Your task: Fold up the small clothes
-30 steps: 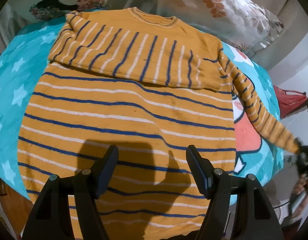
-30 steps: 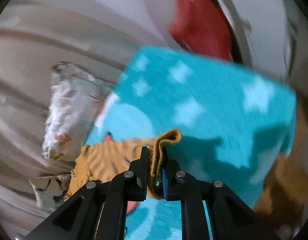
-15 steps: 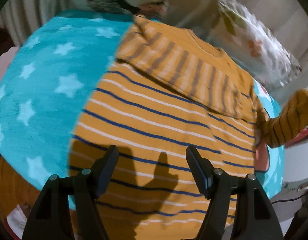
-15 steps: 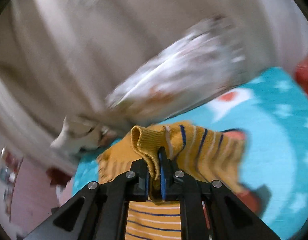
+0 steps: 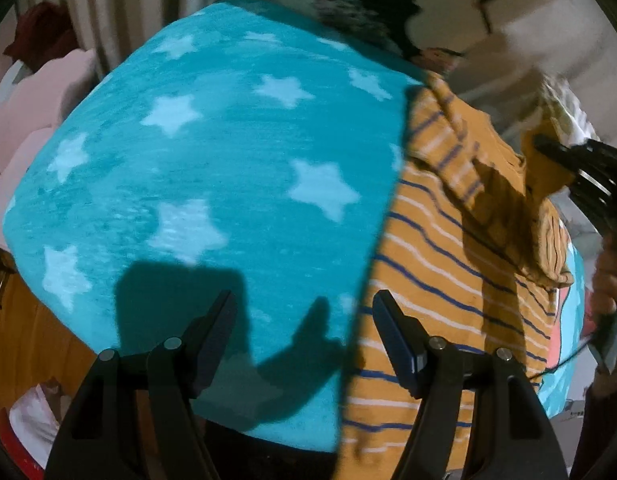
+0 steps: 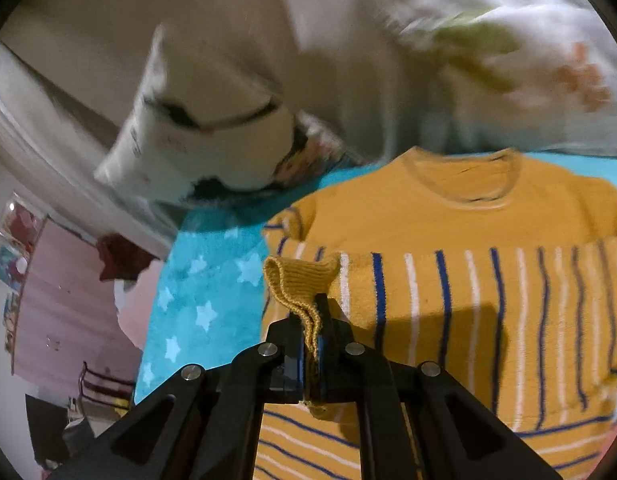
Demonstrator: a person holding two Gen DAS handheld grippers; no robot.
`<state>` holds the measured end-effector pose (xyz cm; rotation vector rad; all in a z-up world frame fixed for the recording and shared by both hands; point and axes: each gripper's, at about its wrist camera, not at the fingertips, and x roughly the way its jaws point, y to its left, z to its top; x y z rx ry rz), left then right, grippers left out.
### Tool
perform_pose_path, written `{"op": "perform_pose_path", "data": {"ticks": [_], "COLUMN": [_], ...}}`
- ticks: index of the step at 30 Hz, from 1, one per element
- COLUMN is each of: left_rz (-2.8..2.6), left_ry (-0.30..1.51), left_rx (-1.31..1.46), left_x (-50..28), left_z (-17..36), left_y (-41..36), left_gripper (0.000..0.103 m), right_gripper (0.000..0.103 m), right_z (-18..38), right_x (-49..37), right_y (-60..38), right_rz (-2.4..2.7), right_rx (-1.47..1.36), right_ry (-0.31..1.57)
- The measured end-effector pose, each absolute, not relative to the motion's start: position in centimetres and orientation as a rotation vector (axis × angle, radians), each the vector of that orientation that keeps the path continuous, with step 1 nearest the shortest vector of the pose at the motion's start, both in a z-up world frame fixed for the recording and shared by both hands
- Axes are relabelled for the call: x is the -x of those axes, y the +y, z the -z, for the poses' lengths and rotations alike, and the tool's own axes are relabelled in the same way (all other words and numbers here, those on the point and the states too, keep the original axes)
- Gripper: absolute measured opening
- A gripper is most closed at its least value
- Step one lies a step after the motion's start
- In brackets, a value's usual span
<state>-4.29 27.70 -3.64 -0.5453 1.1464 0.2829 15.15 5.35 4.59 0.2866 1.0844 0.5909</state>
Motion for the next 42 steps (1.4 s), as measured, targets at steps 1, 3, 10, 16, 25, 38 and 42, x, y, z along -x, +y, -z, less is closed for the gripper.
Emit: {"op": "perform_pose_path", "data": {"ticks": [1,3,10,16,25,38,42], "left_rz": [-0.288,-0.299,-0.320,-0.279,-0.172,-0.146,-0.131], "left_ry": [1.149,1.156,1.162,1.166,1.179,1.186,1.177], "left_rx": [0.552,0.562,0.576,0.576,0.526,0.440,0.454], "left_x": [4.5,5.0,6.4,5.7,3.7,2.6,2.4], "left_z": [3.9,4.3,4.9,5.0,5.1,5.8,5.4], "left_y": [28.3,29.5,32.2,32.7,32.0,31.9,30.2], "left_gripper": [0.069,0.069,0.069,0.069,0.069,0.069,0.069], "right_gripper": [0.006,0.005,0.011,0.037,0.007,0.008,0.010], "right_z": [-3.7,-2.2,2.6,0.0,1.1,3.1,1.1], "right_x": [-15.6,-16.1,-16.9,-15.4,-14.4,-14.1,-12.7], "right_y": [6.9,9.5,15.6,14.7,11.8,14.2,10.8], "right_rz": [-0.592,-0.589,-0.543,-0.644,-0.454,-0.451,-0.450], "right_rx": [-0.271,-0.238,-0.075,-0.176,-0.116,-0.122,-0.074], "right_ry": [1.102,1.131,1.208,1.139,1.194,1.254,1.241]}}
